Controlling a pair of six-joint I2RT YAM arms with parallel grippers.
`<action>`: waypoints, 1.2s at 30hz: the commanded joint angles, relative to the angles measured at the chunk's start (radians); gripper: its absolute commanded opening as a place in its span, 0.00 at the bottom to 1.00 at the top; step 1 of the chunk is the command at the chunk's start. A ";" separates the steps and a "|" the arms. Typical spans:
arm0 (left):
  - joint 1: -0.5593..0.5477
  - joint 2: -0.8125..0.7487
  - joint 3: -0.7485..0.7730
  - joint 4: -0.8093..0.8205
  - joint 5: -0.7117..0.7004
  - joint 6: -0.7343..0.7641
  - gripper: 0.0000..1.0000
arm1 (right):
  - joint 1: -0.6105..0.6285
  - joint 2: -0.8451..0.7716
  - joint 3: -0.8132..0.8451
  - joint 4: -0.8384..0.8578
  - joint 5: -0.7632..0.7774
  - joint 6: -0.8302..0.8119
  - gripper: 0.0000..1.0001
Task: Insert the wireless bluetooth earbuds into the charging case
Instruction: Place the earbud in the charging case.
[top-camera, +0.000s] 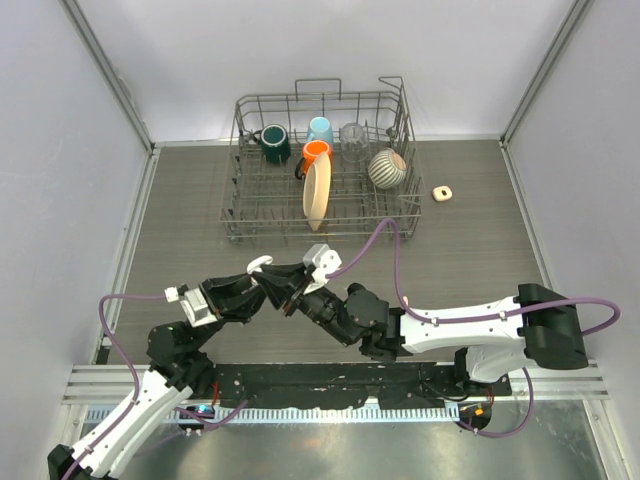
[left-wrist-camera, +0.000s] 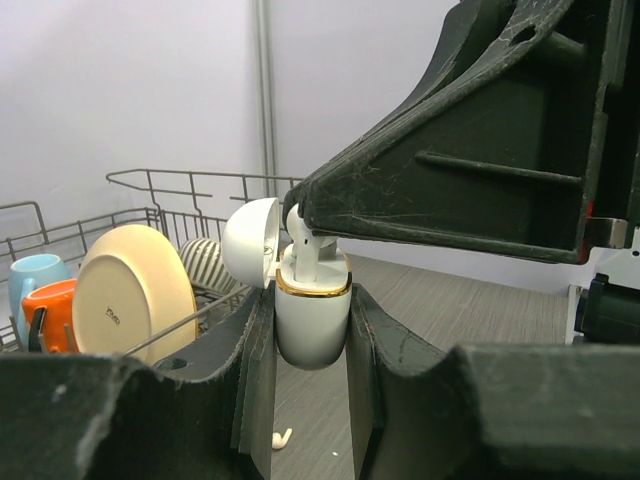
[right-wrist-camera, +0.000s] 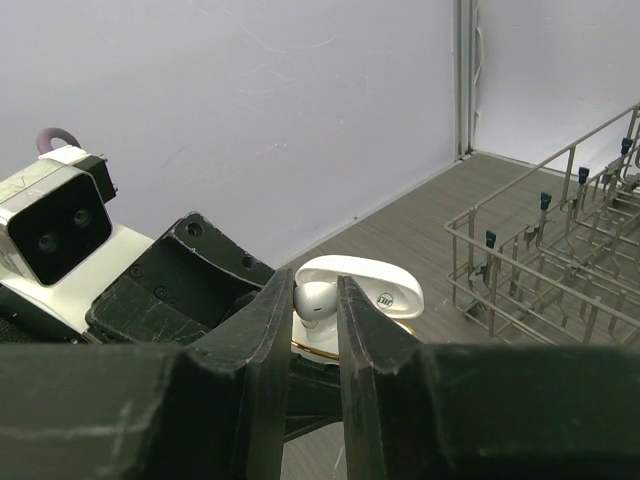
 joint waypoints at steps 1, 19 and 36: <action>0.001 -0.021 -0.052 0.129 0.000 0.018 0.00 | -0.008 -0.030 0.020 -0.060 0.078 -0.003 0.31; 0.001 0.001 -0.047 0.106 0.002 0.027 0.00 | -0.009 -0.067 -0.026 0.089 -0.004 0.041 0.59; 0.001 0.028 -0.029 0.057 -0.073 0.094 0.00 | -0.020 -0.127 0.071 -0.006 0.113 0.026 0.70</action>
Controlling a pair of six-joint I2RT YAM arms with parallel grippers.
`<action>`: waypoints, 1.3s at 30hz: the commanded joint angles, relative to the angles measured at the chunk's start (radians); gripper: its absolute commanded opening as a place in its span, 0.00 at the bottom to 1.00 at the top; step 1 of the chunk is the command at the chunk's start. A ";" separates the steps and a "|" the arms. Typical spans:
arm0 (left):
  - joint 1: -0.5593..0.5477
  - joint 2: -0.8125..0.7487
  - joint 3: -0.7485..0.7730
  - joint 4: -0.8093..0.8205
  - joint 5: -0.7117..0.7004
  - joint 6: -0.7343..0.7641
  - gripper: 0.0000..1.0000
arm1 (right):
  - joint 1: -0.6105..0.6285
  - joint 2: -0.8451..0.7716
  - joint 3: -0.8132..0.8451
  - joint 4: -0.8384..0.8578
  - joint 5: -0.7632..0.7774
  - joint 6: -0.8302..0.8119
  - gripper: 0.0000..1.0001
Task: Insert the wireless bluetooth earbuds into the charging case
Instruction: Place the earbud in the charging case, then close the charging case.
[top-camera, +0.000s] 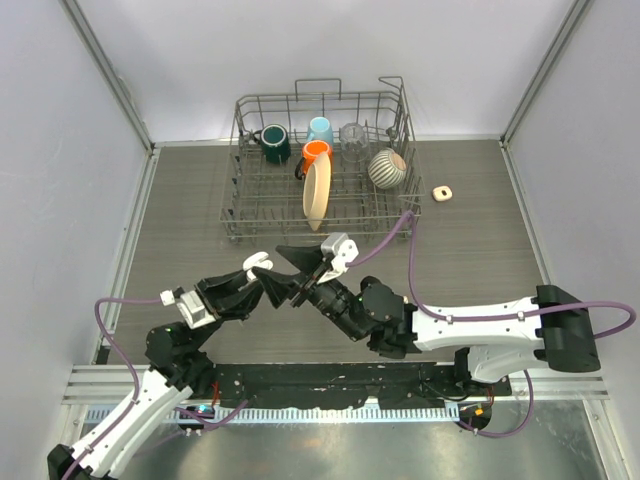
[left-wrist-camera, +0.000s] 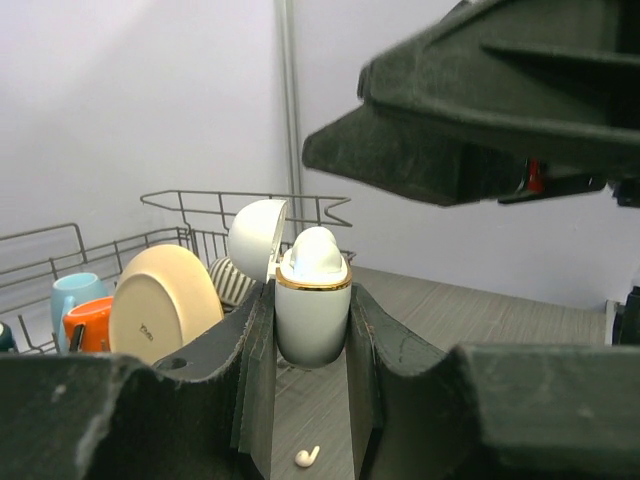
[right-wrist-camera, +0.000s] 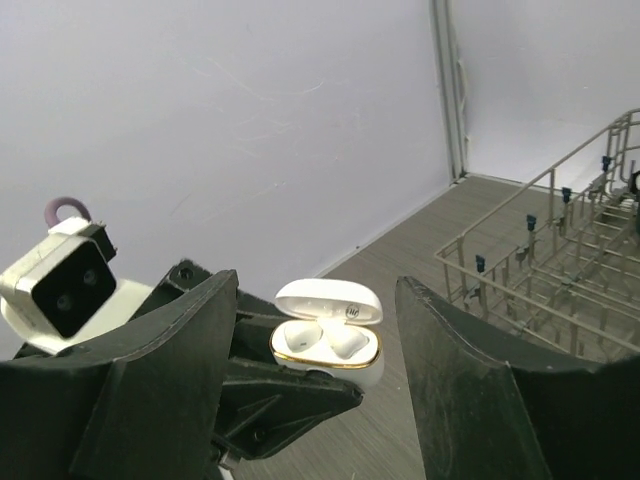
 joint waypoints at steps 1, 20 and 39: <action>-0.001 0.035 -0.030 0.018 -0.051 0.066 0.00 | -0.012 -0.058 0.092 -0.008 0.172 -0.024 0.70; -0.001 0.271 0.183 0.067 0.180 0.138 0.00 | -0.122 -0.449 0.001 -0.774 0.594 0.840 0.84; -0.001 0.274 0.195 0.053 0.272 0.023 0.00 | -0.125 -0.213 0.337 -1.031 0.079 0.434 0.91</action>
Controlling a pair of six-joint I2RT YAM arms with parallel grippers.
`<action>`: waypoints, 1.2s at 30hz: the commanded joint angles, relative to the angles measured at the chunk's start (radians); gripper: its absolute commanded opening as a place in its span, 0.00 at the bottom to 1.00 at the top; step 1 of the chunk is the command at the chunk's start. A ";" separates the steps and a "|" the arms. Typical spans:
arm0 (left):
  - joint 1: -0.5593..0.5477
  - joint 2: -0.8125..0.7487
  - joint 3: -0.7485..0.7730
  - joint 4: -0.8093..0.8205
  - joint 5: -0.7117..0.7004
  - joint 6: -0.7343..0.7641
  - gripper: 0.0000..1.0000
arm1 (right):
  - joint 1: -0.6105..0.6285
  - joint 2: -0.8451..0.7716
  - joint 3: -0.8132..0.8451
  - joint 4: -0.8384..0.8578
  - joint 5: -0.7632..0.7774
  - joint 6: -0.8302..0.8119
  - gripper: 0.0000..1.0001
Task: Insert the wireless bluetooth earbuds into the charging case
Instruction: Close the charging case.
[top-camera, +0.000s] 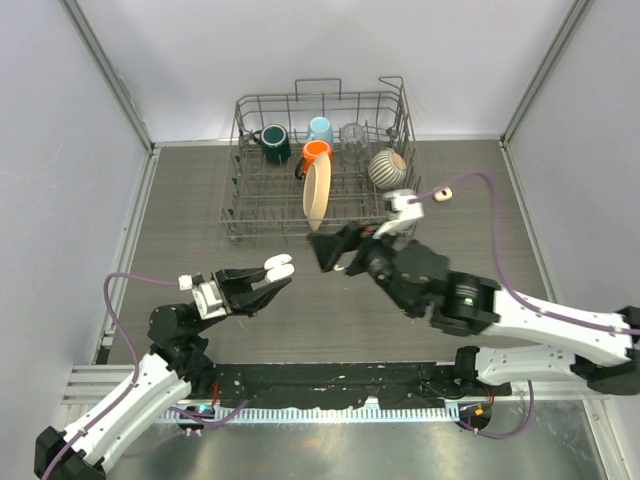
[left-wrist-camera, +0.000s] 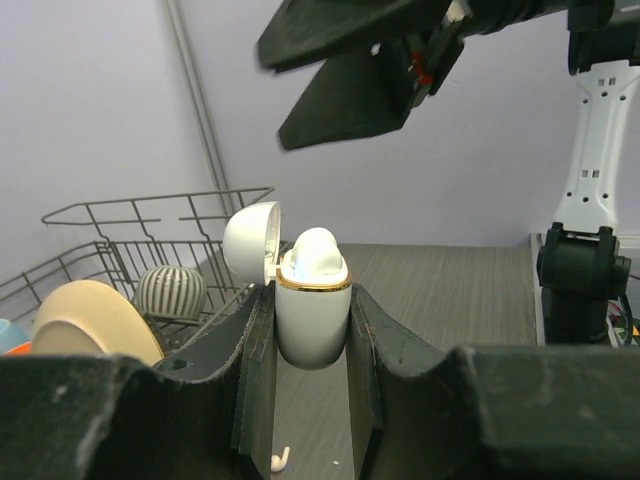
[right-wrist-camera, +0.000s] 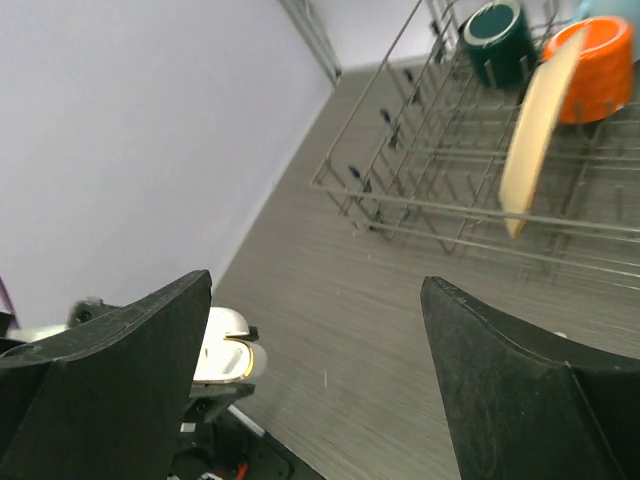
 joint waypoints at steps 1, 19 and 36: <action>-0.001 0.018 0.048 0.019 0.034 -0.031 0.00 | 0.002 0.197 0.131 -0.062 -0.145 -0.055 0.91; -0.001 0.104 0.076 0.085 0.024 -0.033 0.00 | -0.022 0.233 0.130 -0.087 -0.319 -0.225 0.91; -0.001 0.098 -0.016 -0.228 -0.344 -0.238 0.00 | -0.115 0.022 -0.009 -0.160 -0.004 -0.066 0.94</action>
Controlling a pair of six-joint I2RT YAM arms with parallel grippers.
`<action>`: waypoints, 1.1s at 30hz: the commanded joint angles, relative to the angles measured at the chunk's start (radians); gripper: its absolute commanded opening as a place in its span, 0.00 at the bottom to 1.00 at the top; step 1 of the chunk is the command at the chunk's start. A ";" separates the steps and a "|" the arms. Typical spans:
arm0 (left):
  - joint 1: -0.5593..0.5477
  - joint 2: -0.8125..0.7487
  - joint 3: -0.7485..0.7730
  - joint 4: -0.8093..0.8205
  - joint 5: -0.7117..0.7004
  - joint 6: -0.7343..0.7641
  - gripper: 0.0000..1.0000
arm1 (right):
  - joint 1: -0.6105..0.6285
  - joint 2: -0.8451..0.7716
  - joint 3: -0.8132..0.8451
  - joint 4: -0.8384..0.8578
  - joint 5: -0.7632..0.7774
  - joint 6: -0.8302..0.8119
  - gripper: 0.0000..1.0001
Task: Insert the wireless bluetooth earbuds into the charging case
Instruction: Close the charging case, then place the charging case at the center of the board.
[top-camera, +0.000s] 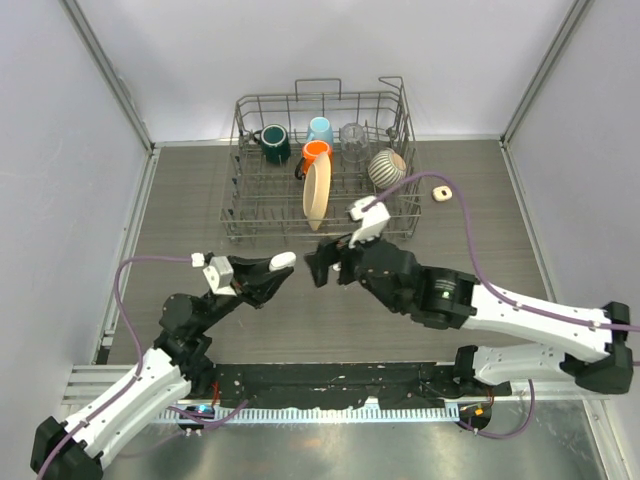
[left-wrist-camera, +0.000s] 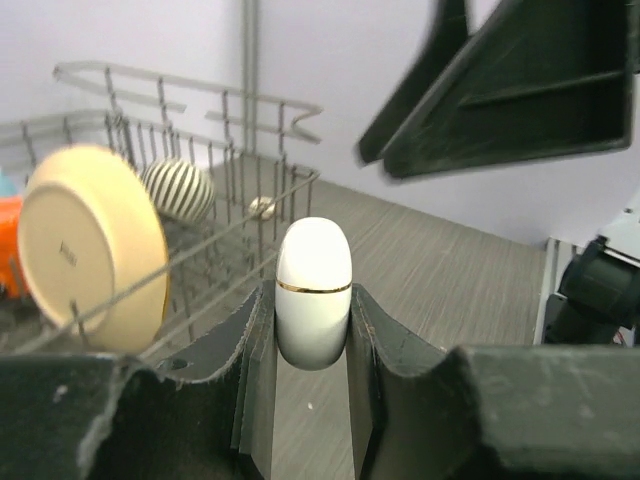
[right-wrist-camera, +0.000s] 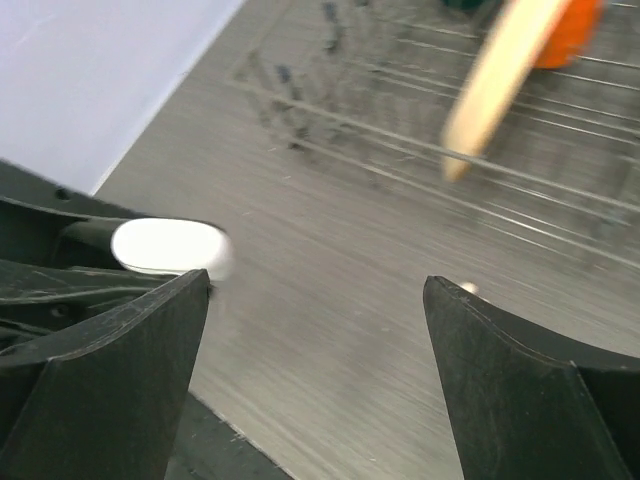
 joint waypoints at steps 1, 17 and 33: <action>0.003 0.030 -0.035 -0.157 -0.219 -0.157 0.00 | -0.099 -0.194 -0.107 -0.007 0.205 0.121 0.94; 0.003 0.462 -0.073 -0.124 -0.214 -0.589 0.00 | -0.230 -0.398 -0.242 -0.055 0.263 0.234 0.94; 0.003 0.849 0.010 0.005 -0.032 -0.633 0.22 | -0.262 -0.349 -0.219 -0.110 0.321 0.248 0.95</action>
